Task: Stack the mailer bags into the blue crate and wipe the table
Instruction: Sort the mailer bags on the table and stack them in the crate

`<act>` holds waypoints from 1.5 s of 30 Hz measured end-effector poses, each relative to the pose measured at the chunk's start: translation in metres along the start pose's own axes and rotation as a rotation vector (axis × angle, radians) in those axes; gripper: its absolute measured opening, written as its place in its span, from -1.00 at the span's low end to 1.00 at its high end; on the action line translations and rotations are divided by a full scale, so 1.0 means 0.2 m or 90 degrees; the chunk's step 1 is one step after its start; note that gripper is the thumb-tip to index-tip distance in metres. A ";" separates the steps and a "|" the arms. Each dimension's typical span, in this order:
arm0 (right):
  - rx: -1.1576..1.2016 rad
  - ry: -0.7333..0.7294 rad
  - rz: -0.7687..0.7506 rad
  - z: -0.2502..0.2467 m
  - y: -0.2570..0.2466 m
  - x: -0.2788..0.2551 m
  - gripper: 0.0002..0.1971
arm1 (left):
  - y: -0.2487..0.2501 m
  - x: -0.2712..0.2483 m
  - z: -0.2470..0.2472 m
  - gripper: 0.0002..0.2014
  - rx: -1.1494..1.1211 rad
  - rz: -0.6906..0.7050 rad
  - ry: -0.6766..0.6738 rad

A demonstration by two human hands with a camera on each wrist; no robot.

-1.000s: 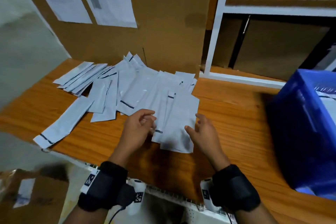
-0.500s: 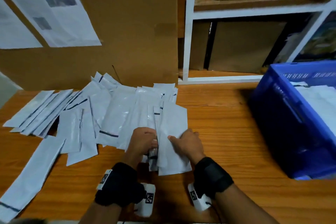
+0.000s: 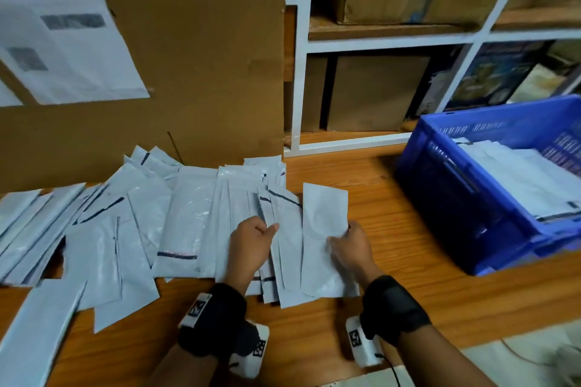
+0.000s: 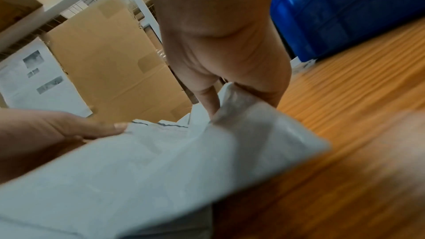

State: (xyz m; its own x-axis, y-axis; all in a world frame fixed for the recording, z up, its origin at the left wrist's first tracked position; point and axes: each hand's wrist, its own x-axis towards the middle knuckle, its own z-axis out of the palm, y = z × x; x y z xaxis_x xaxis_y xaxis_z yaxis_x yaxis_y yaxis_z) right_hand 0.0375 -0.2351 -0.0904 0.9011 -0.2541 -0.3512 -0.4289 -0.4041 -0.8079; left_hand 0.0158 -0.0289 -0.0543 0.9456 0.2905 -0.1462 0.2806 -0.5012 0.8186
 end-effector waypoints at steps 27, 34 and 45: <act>0.064 0.282 -0.379 -0.72 -0.02 -0.60 -0.44 | 0.58 -0.44 -0.06 -0.73 -0.158 0.411 0.000; 0.088 0.356 -0.363 -1.25 0.23 -0.72 -0.41 | 0.91 -0.74 0.32 -0.70 -0.164 0.432 -0.069; 0.155 0.432 -0.400 -2.03 0.69 -0.72 -0.44 | 1.39 -1.14 0.91 -0.81 -0.176 0.520 -0.145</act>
State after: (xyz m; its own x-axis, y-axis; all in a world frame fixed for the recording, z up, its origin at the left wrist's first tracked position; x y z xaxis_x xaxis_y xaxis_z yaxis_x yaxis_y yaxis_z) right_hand -0.1766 -0.6117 0.0414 0.7000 -0.5398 0.4675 0.2148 -0.4652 -0.8588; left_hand -0.0924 -0.3836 0.1061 0.8509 -0.2549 0.4593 -0.5176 -0.2576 0.8159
